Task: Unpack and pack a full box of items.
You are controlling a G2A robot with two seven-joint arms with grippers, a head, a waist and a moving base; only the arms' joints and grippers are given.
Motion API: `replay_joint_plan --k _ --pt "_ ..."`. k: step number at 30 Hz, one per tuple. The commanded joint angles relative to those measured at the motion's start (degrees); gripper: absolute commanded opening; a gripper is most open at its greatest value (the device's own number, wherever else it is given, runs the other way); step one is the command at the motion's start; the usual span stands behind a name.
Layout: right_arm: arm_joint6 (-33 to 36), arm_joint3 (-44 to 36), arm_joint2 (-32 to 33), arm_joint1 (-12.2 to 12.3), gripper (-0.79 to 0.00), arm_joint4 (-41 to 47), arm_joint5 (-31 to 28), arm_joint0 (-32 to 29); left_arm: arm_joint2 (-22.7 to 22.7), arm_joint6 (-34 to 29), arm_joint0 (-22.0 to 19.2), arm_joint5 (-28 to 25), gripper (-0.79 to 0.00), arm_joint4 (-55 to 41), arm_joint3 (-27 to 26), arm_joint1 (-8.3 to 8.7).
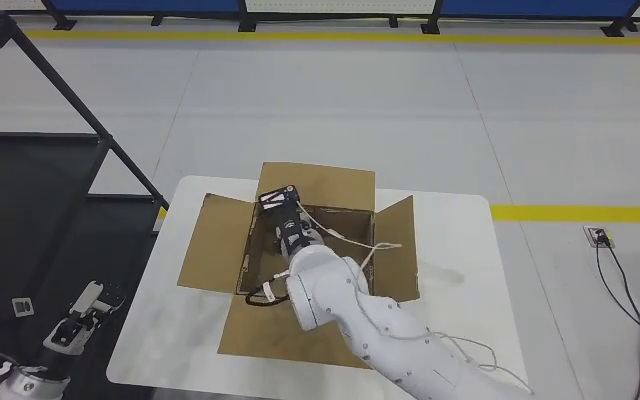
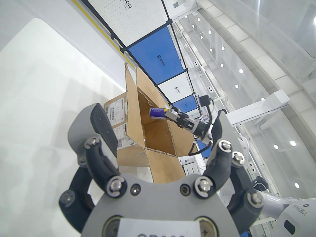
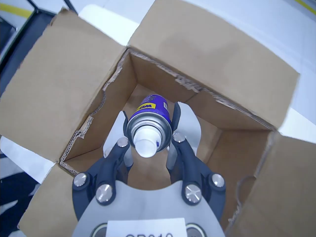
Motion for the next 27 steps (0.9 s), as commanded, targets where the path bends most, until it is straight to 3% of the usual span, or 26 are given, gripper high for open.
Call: replay_joint_plan --k 1,5,9,14,18,22,27 --pt "3.46 -12.14 4.03 2.2 -0.785 -7.65 -0.89 -7.71 0.0 0.0 0.0 0.0 0.0 0.0 0.0 0.0" --pt "6.6 -30.4 11.54 5.19 -0.785 -16.97 -5.05 -21.84 0.0 0.0 0.0 0.0 0.0 0.0 0.0 0.0" --pt "3.24 -42.5 16.17 6.46 -0.785 -23.16 -4.61 -33.33 0.0 0.0 0.0 0.0 0.0 0.0 0.0 0.0" --pt "-5.77 -43.52 19.77 6.5 -0.785 -28.12 4.95 -42.53 0.0 0.0 0.0 0.0 0.0 0.0 0.0 0.0" --pt "-2.16 -43.52 25.75 6.32 -0.785 -27.8 9.81 -47.67 0.0 0.0 0.0 0.0 0.0 0.0 0.0 0.0" --pt "1.1 -43.52 33.15 6.16 -0.785 -23.21 11.3 -50.71 0.0 0.0 0.0 0.0 0.0 0.0 0.0 0.0" --pt "4.37 -43.52 44.54 6.33 -0.785 -12.1 7.35 -54.12 0.0 0.0 0.0 0.0 0.0 0.0 0.0 0.0"
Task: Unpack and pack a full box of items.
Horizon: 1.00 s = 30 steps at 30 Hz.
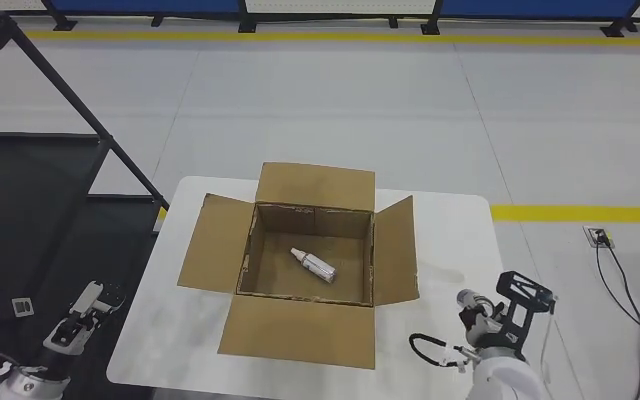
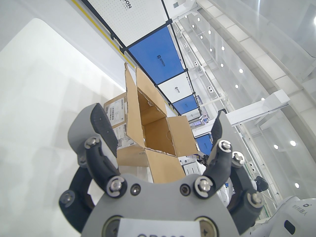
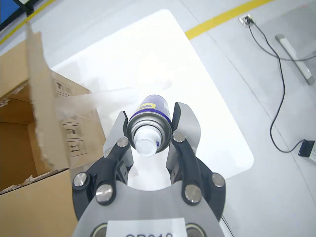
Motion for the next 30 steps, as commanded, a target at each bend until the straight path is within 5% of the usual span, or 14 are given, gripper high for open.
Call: replay_joint_plan --k 1,10,21,30 --pt "1.6 0.0 4.21 0.09 -0.785 4.7 -2.5 -0.56 0.0 0.0 0.0 0.0 0.0 0.0 0.0 0.0" --pt "3.76 16.23 17.53 0.95 -0.785 19.23 -14.15 7.88 0.0 0.0 0.0 0.0 0.0 0.0 0.0 0.0" --pt "10.04 33.04 14.86 1.79 -0.785 12.3 -14.86 22.2 0.0 0.0 0.0 0.0 0.0 0.0 0.0 0.0" --pt "8.85 37.88 14.3 1.96 -0.785 11.12 -14.43 24.36 0.0 0.0 0.0 0.0 0.0 0.0 0.0 0.0"
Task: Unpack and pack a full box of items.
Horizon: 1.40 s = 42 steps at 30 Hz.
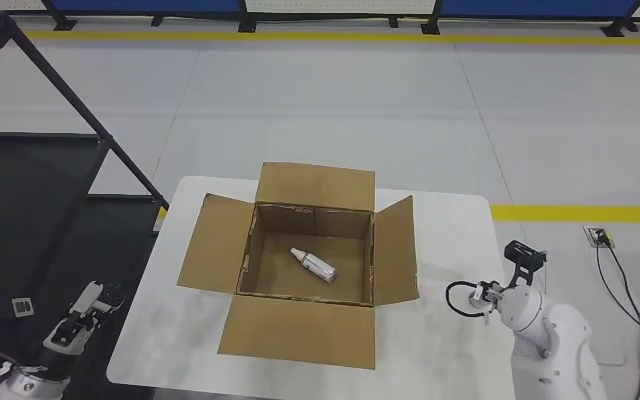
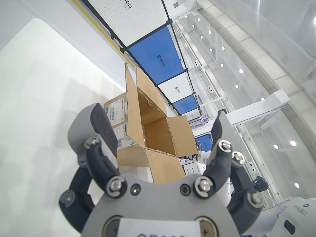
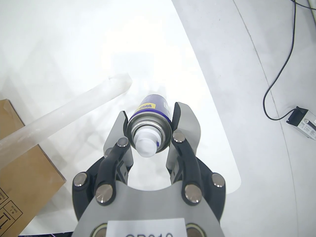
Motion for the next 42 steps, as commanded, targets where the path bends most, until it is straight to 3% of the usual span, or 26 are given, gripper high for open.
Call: replay_joint_plan --k 1,3,7,13,17,18,22,25,29,32,37,42 --pt "-0.61 0.5 -0.13 -0.01 -0.785 0.02 0.16 -0.03 0.0 0.0 0.0 0.0 0.0 0.0 0.0 0.0" --pt "-1.43 1.29 0.22 0.06 -0.785 0.25 -0.22 0.1 0.0 0.0 0.0 0.0 0.0 0.0 0.0 0.0" --pt "-2.44 2.07 0.09 0.06 -0.468 1.05 -0.3 0.19 0.0 0.0 0.0 0.0 0.0 0.0 0.0 0.0" --pt "-3.27 2.49 -0.29 0.06 -0.366 1.91 -0.2 0.21 0.0 0.0 0.0 0.0 0.0 0.0 0.0 0.0" --pt "-3.42 1.6 -0.45 0.12 -0.04 1.63 0.06 0.24 0.0 0.0 0.0 0.0 0.0 0.0 0.0 0.0" --pt "-3.39 0.93 -0.71 0.11 0.0 1.4 0.25 0.16 0.0 0.0 0.0 0.0 0.0 0.0 0.0 0.0" --pt "-3.84 -3.22 -1.63 0.08 0.0 -0.23 1.53 -0.53 0.0 0.0 0.0 0.0 0.0 0.0 0.0 0.0" --pt "-6.45 -10.68 -3.42 -0.17 0.0 -0.22 2.08 -2.3 0.0 0.0 0.0 0.0 0.0 0.0 0.0 0.0" --pt "-11.34 -22.39 -9.48 -0.58 0.0 -1.5 0.46 -4.81 0.0 0.0 0.0 0.0 0.0 0.0 0.0 0.0" --pt "-14.43 -27.8 -16.49 -0.86 0.0 -2.36 -4.09 -4.35 0.0 0.0 0.0 0.0 0.0 0.0 0.0 0.0" --pt "-9.85 -23.1 -27.63 -1.68 0.0 -3.05 -12.35 5.93 0.0 0.0 0.0 0.0 0.0 0.0 0.0 0.0" --pt "-3.61 -5.23 -37.81 -4.22 0.0 5.56 -17.15 23.44 0.0 0.0 0.0 0.0 0.0 0.0 0.0 0.0"
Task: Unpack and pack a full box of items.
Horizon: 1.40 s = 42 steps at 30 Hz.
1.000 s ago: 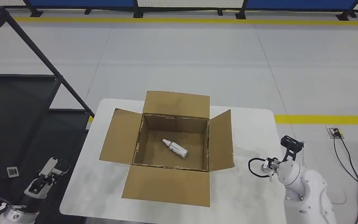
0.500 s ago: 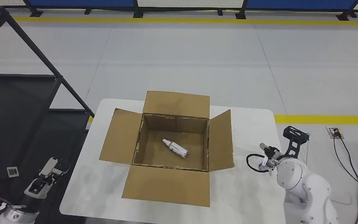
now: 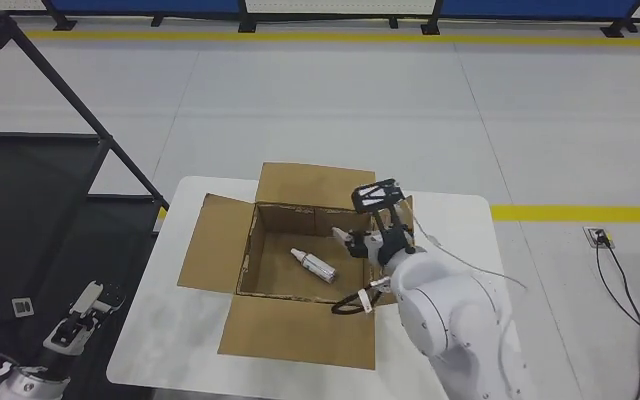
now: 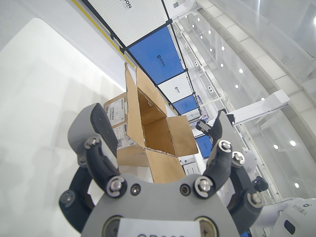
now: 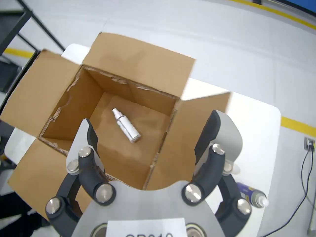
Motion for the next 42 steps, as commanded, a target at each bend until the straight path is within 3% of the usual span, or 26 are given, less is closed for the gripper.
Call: replay_joint_plan --k 1,5,9,18,30,33,35,37,42 --pt "1.41 9.19 -3.54 -1.18 0.0 4.63 -1.14 7.62 0.0 0.0 0.0 0.0 0.0 0.0 0.0 0.0" --pt "2.17 29.64 -10.83 -4.68 0.0 14.16 -3.1 20.27 0.0 0.0 0.0 0.0 0.0 0.0 0.0 0.0" --pt "1.09 48.79 -17.76 -8.93 0.0 23.22 -7.66 28.85 0.0 0.0 0.0 0.0 0.0 0.0 0.0 0.0" --pt "-4.38 74.38 -26.31 -17.3 0.0 32.23 -13.79 35.83 0.0 0.0 0.0 0.0 0.0 0.0 0.0 0.0" --pt "-11.9 90.87 -29.66 -23.59 -0.003 32.73 -15.93 36.24 0.0 0.0 0.0 0.0 0.0 0.0 0.0 0.0" --pt "-13.8 92.9 -30.05 -24.47 -0.123 31.95 -15.04 36.22 0.0 0.0 0.0 0.0 0.0 0.0 0.0 0.0" --pt "-15.05 93.9 -30.31 -24.97 -0.163 31.25 -13.99 36.21 0.0 0.0 0.0 0.0 0.0 0.0 0.0 0.0" --pt "-15.97 94.68 -30.77 -25.46 -0.277 30.12 -12.43 36.02 0.0 0.0 0.0 0.0 0.0 0.0 0.0 0.0" --pt "-17.73 96.33 -30.95 -26.27 -0.259 29.26 -11.33 35.6 0.0 0.0 0.0 0.0 0.0 0.0 0.0 0.0"
